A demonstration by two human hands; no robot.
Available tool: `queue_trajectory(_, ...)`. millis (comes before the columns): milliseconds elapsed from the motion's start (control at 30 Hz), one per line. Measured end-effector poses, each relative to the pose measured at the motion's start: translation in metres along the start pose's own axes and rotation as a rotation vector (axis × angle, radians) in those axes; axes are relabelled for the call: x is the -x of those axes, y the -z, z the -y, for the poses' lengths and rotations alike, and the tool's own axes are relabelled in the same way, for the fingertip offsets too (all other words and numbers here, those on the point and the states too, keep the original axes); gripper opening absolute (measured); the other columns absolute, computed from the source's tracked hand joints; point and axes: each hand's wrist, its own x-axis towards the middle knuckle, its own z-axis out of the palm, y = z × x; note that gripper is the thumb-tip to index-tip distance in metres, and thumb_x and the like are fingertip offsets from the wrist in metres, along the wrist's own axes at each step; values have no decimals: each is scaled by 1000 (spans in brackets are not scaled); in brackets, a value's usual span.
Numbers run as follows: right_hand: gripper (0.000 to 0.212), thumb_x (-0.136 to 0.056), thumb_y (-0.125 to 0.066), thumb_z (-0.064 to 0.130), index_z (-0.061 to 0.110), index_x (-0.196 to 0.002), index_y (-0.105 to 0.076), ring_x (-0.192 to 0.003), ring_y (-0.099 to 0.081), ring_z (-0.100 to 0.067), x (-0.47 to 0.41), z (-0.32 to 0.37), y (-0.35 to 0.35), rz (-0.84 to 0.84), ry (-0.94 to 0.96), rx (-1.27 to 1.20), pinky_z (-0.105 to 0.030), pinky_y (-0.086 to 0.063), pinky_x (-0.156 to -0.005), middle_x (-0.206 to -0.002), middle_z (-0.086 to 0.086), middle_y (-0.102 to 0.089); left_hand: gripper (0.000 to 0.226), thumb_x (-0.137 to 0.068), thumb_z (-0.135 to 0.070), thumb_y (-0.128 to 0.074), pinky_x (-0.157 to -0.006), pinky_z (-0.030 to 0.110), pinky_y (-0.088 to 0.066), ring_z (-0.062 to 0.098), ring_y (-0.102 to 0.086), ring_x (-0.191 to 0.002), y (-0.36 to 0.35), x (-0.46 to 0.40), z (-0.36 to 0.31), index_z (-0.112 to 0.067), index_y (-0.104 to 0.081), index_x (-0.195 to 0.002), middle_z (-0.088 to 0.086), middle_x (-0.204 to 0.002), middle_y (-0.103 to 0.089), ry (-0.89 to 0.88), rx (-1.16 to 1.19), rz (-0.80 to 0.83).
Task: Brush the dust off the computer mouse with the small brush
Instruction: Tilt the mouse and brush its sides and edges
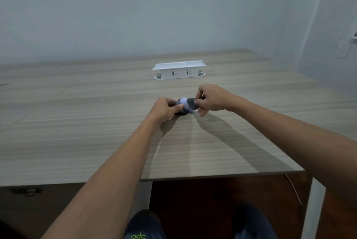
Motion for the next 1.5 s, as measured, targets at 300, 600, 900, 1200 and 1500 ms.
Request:
queue_trajectory(300, 20, -93, -53, 5, -10, -97, -64, -77, -75, -30, -7, -6, 2, -107, -46, 122, -31, -51, -59, -79, -24, -76, 28, -89, -32, -73, -72, 31, -46, 18, -58, -75, 0, 0, 0, -7, -78, -103, 24, -103, -75, 6, 17, 9)
queue_trajectory(600, 9, -100, -54, 14, 11, -91, -51, -57, -75, -11, -7, -20, 6, -3, 113, 19, -28, -59, -71, -76, -7, -78, 28, -90, -32, -72, -71, 33, -45, 20, -57, -77, 0, 0, -1, -6, -77, -102, 22, -94, -75, 8, 48, 27)
queue_trajectory(900, 15, -90, -51, 4, -6, -95, -61, -67, -76, -29, -17, -21, -3, -121, -5, 88, -41, -59, -70, -78, -23, -76, 28, -90, -28, -73, -78, 32, -49, 19, -62, -80, 0, 1, -1, -6, -77, -106, 22, -104, -76, -2, 56, 27)
queue_trajectory(1200, 9, -98, -51, 7, 4, -91, -55, -57, -76, -19, -12, -18, 4, -32, 74, -51, -28, -60, -59, -77, -16, -78, 31, -92, -28, -71, -84, 39, -55, 19, -62, -83, -3, 4, -5, -2, -75, -107, 21, -105, -76, -26, 26, -6)
queue_trajectory(1500, 25, -93, -48, 5, -12, -87, -65, -58, -76, -26, -21, -19, -9, -124, -22, 4, -39, -63, -71, -71, -23, -75, 31, -89, -33, -72, -80, 39, -55, 23, -66, -82, -7, 8, -7, -6, -76, -103, 17, -100, -76, 26, -23, -76)
